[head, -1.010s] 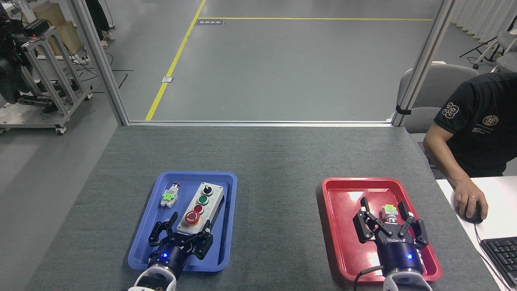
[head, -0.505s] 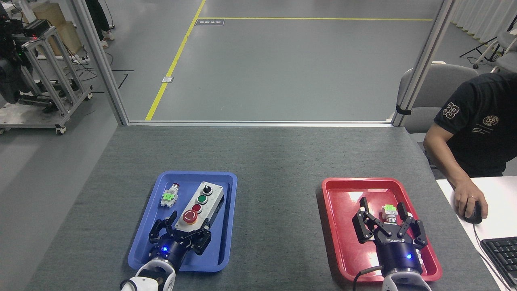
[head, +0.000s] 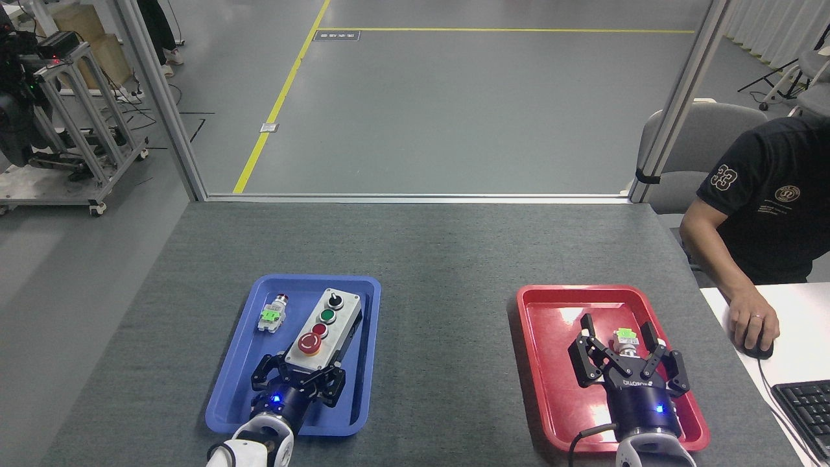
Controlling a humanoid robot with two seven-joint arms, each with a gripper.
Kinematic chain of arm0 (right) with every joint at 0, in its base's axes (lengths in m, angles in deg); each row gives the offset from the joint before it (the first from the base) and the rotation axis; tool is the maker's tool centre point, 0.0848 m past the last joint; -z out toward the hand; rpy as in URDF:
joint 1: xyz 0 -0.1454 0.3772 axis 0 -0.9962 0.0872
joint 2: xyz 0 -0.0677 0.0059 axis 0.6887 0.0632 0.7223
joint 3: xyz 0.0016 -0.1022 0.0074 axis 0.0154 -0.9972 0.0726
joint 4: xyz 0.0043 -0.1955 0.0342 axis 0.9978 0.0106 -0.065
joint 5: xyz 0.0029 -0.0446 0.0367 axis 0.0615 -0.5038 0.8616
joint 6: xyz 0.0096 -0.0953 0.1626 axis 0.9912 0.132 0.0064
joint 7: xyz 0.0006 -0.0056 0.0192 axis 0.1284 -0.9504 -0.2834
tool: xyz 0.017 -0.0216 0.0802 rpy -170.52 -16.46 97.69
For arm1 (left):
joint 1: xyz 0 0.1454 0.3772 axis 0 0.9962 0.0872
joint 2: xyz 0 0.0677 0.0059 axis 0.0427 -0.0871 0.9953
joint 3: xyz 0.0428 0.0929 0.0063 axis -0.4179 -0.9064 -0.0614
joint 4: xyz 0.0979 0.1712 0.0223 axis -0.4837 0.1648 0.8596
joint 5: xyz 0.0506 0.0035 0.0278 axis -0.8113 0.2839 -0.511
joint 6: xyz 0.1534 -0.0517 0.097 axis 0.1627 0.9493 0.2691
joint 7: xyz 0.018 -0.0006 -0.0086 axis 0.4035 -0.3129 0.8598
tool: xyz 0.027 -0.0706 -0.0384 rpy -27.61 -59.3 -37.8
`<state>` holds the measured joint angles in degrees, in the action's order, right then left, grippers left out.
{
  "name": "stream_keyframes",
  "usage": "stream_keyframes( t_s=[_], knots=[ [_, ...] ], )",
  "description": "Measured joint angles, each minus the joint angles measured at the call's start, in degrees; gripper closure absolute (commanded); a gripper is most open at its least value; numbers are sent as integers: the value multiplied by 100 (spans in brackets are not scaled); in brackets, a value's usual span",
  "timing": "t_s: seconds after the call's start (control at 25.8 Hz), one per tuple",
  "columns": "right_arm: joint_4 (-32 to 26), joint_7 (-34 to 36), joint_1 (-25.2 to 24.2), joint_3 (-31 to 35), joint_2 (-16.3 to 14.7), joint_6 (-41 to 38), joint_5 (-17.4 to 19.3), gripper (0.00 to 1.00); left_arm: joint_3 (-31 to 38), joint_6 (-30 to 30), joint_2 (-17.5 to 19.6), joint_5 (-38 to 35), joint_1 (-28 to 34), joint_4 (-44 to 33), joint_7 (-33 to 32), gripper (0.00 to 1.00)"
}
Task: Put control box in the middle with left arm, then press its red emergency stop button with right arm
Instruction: 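Close the left gripper on the near end of the control box, then lift and slide the control box off the tray to the table middle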
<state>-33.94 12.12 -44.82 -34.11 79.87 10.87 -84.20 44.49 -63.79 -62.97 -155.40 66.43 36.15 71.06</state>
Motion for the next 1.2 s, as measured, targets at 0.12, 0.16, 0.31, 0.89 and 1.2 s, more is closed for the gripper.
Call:
stream_keyframes(
  t_s=[0.12,0.16,0.31,0.89,1.2],
  knots=[
    [0,-6,2,10,-9,0,0,0,1,-2,-20,-12,-85,-10,-5,100],
    [0,-4,2,20,-12,0,0,0,0,-38,-23,-17,-100,-18,-5,100],
    [0,10,30,75,-14,21,0,0,-1,-181,-27,-24,-121,-62,-5,100],
    [0,21,66,226,-28,2,-4,0,-506,-25,-687,3,124,-1432,18,100],
    [0,23,72,300,-35,18,-2,0,-2198,807,-1017,80,-50,-761,-96,100]
  ],
)
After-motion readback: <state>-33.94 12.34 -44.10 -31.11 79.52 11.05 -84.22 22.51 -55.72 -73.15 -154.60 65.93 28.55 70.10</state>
